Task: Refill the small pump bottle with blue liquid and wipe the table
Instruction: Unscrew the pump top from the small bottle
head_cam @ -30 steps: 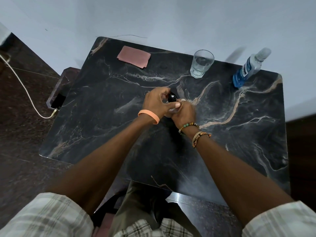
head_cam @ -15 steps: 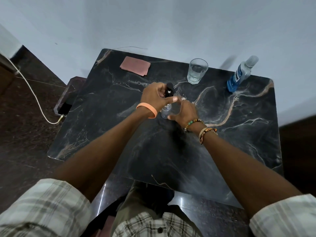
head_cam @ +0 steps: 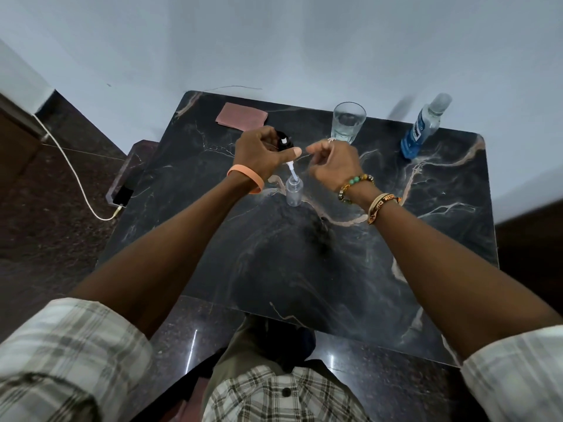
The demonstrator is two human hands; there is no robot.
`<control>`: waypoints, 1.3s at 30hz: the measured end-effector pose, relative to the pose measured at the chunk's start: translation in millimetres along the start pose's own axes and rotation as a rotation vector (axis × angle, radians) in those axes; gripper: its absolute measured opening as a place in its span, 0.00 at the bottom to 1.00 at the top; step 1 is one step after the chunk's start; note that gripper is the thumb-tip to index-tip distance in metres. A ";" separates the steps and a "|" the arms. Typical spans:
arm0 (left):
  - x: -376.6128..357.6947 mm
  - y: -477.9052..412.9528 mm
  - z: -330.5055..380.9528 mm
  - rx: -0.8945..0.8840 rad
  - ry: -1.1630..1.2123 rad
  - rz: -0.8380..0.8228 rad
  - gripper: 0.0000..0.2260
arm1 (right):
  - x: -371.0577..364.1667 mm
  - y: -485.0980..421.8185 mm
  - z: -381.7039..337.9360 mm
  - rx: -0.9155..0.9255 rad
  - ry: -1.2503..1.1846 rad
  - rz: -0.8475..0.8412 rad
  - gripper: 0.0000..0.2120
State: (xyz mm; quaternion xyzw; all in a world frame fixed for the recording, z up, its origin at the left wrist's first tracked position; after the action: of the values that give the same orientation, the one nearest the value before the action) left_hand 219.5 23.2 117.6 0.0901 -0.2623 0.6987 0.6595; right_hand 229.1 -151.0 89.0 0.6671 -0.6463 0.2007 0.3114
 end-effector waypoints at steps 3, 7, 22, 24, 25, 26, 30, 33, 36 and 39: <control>8.0 -5.6 0.0 0.023 0.046 0.040 0.14 | 9.1 0.5 -15.1 0.029 -0.081 0.006 0.13; 15.7 -9.8 -0.6 0.043 0.061 0.053 0.12 | 8.5 2.0 -32.2 0.066 -0.132 -0.035 0.10; 57.9 38.0 -81.5 0.465 0.403 0.430 0.11 | -98.3 19.8 -47.4 -0.167 -0.557 -0.233 0.14; 59.2 51.2 -98.4 0.535 0.439 0.500 0.12 | -119.7 21.0 -48.0 -0.221 -0.596 -0.265 0.14; 59.1 57.3 -106.4 0.557 0.458 0.527 0.12 | -130.0 21.4 -48.2 -0.247 -0.606 -0.278 0.13; 58.4 63.1 -114.5 0.577 0.473 0.548 0.12 | -139.2 21.5 -47.9 -0.269 -0.606 -0.286 0.13; 51.5 83.6 -148.1 0.694 0.509 0.592 0.11 | -167.8 21.3 -43.4 -0.306 -0.552 -0.264 0.14; 49.4 92.5 -168.2 0.731 0.457 0.582 0.13 | -185.9 18.5 -34.3 -0.344 -0.524 -0.248 0.14; 51.1 96.1 -179.9 0.729 0.336 0.529 0.15 | -198.8 14.9 -25.8 -0.377 -0.476 -0.242 0.15; 49.7 95.4 -187.0 0.724 0.261 0.451 0.15 | -204.6 12.2 -21.2 -0.380 -0.424 -0.227 0.14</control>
State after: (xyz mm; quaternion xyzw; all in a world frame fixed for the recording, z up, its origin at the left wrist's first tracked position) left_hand 162.6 158.2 -40.8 0.1668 0.0714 0.8773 0.4444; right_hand 202.7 14.5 -30.9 0.6921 -0.6440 -0.1034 0.3092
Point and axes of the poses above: each hand's wrist, its own y-axis away from the middle knuckle, its own x-axis out of the back of the hand, z = x × y, the point moved 9 cm from there along -y, towards the middle knuckle, and after that the axes turned 9 degrees about -x, right-handed, at the moved point
